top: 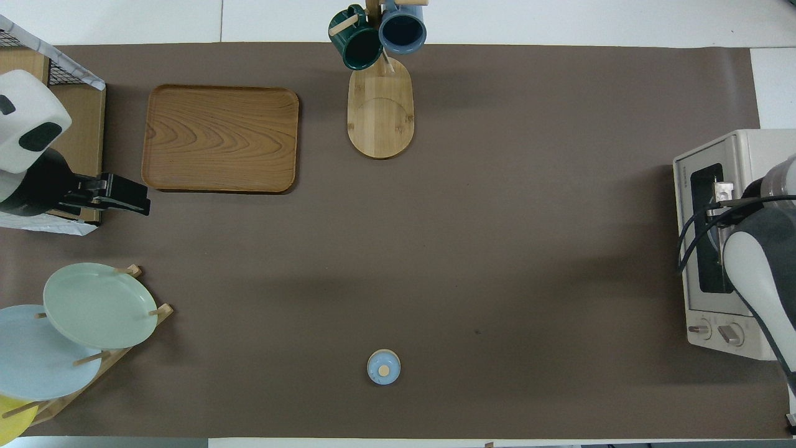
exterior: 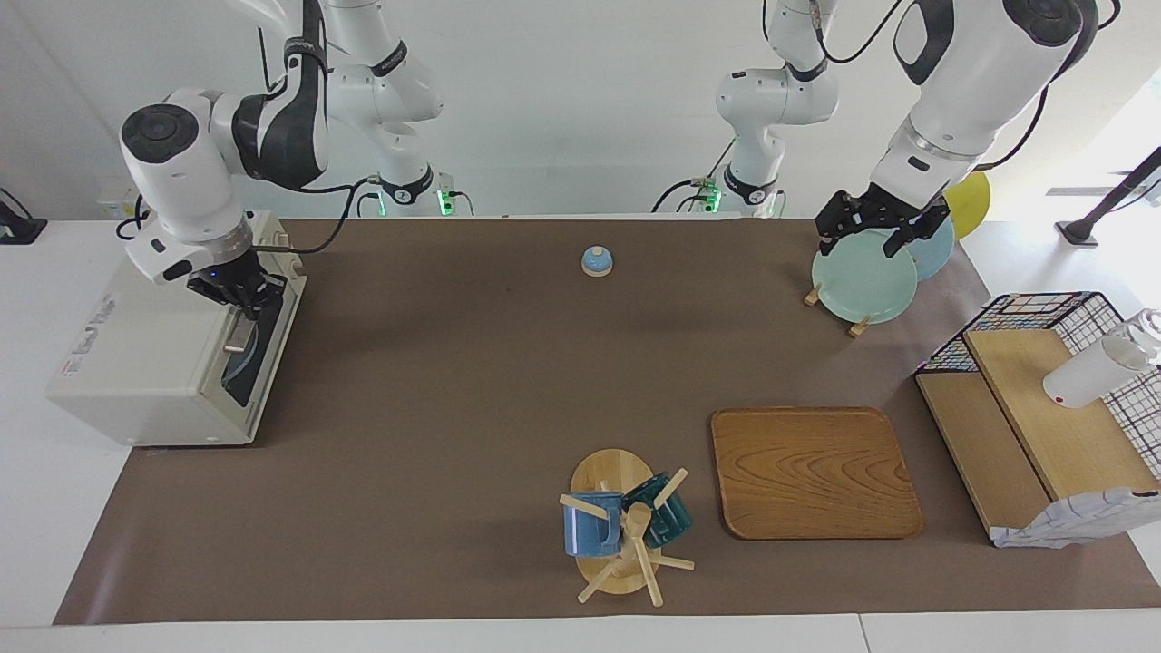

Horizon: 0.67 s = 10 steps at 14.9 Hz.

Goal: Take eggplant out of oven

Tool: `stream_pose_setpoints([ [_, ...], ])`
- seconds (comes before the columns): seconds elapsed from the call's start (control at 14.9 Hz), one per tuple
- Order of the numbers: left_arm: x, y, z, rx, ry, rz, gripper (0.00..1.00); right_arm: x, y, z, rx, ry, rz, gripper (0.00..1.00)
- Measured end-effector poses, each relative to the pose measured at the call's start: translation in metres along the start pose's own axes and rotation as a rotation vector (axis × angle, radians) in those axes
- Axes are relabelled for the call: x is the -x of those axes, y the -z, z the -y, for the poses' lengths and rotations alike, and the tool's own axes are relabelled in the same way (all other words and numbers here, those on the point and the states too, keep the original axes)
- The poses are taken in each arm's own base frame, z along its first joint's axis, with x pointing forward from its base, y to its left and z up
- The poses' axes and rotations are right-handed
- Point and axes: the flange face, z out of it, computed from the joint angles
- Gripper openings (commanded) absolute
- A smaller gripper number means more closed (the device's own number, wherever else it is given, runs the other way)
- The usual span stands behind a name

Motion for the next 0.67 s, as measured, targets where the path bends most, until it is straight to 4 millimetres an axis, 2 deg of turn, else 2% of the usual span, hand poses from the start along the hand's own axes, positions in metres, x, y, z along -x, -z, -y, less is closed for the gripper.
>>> stream_pose_setpoints([
  [0.13, 0.0, 0.0, 0.0, 0.0, 0.0, 0.0, 1.0, 0.001, -0.001, 0.008, 0.0, 0.014, -0.011, 0.0],
  [0.4, 0.0, 0.0, 0.0, 0.0, 0.0, 0.0, 1.0, -0.001, -0.007, 0.036, -0.007, 0.042, -0.015, 0.0],
  [0.67, 0.0, 0.0, 0.0, 0.0, 0.0, 0.0, 1.0, -0.006, -0.027, 0.067, -0.08, 0.05, -0.019, 0.0],
])
